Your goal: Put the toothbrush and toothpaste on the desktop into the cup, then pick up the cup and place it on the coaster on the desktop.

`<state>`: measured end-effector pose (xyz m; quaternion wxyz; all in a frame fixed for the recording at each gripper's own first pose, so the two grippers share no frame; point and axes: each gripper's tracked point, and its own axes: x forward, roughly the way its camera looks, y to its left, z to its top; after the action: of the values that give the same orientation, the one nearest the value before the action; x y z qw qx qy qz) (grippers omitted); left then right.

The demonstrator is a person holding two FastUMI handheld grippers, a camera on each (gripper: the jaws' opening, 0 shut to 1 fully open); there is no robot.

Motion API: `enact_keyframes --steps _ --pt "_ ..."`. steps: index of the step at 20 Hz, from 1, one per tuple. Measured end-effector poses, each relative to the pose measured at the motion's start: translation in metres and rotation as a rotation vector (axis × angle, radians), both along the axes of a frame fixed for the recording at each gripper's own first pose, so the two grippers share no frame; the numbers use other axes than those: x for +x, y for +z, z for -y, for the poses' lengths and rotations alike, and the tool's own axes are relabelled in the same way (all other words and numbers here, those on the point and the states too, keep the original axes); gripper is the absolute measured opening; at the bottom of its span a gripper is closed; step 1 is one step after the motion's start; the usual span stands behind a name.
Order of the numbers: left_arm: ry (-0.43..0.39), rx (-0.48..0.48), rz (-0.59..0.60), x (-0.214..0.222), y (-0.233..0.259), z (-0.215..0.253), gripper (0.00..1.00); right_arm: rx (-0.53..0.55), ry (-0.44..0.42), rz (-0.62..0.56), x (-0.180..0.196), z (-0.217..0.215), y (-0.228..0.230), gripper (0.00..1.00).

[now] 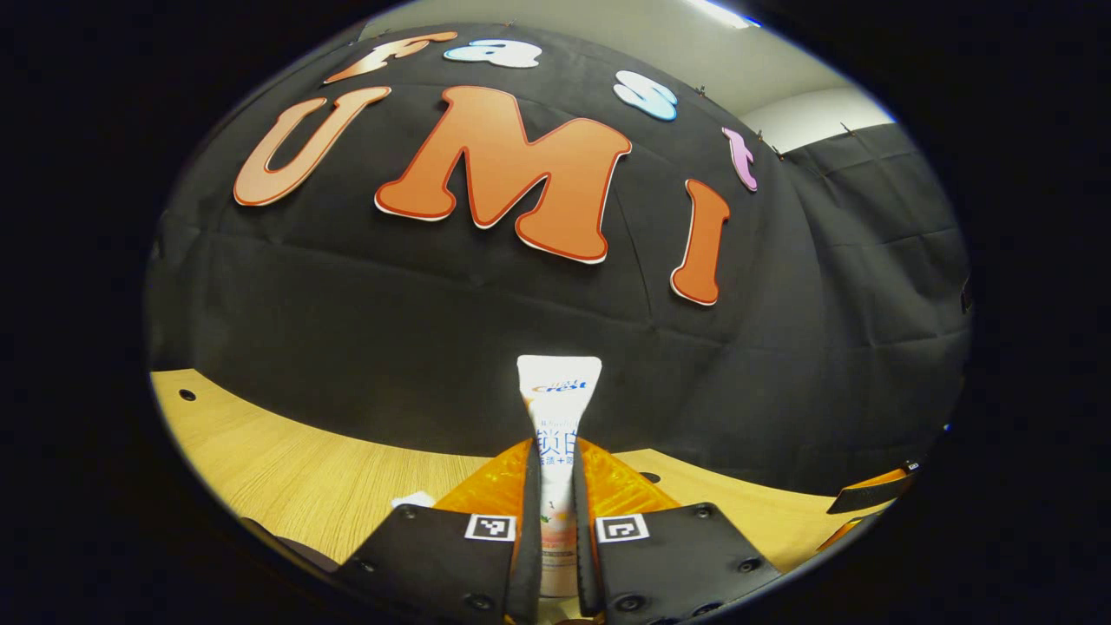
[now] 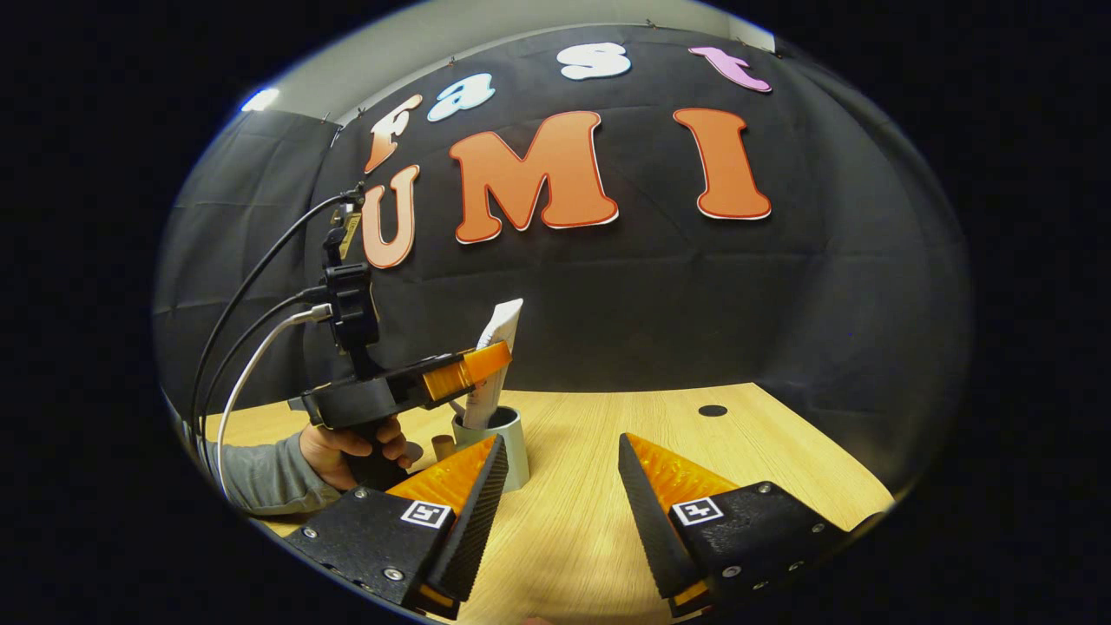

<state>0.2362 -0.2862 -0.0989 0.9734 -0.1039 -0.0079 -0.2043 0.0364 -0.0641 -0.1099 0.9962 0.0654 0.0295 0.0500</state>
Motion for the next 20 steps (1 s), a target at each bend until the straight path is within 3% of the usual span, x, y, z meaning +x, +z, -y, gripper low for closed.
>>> enact_keyframes --steps 7,10,17,19,20 --pt "-0.037 0.052 -0.060 -0.006 -0.020 0.010 0.20 -0.004 -0.006 -0.039 0.001 0.001 -0.012 0.80" --pt "-0.036 0.103 -0.076 -0.015 -0.020 0.005 0.29 -0.005 -0.006 -0.059 0.000 -0.001 -0.016 0.80" --pt "-0.055 0.135 -0.101 -0.030 -0.013 -0.006 0.33 -0.005 0.004 -0.078 -0.001 -0.012 -0.011 0.85" --pt "-0.066 0.136 -0.091 -0.035 -0.005 -0.009 0.40 -0.008 0.006 -0.078 -0.001 -0.016 -0.008 0.85" --pt "-0.072 0.135 -0.085 -0.039 0.000 -0.010 0.52 -0.009 0.008 -0.080 0.000 -0.018 -0.009 0.85"
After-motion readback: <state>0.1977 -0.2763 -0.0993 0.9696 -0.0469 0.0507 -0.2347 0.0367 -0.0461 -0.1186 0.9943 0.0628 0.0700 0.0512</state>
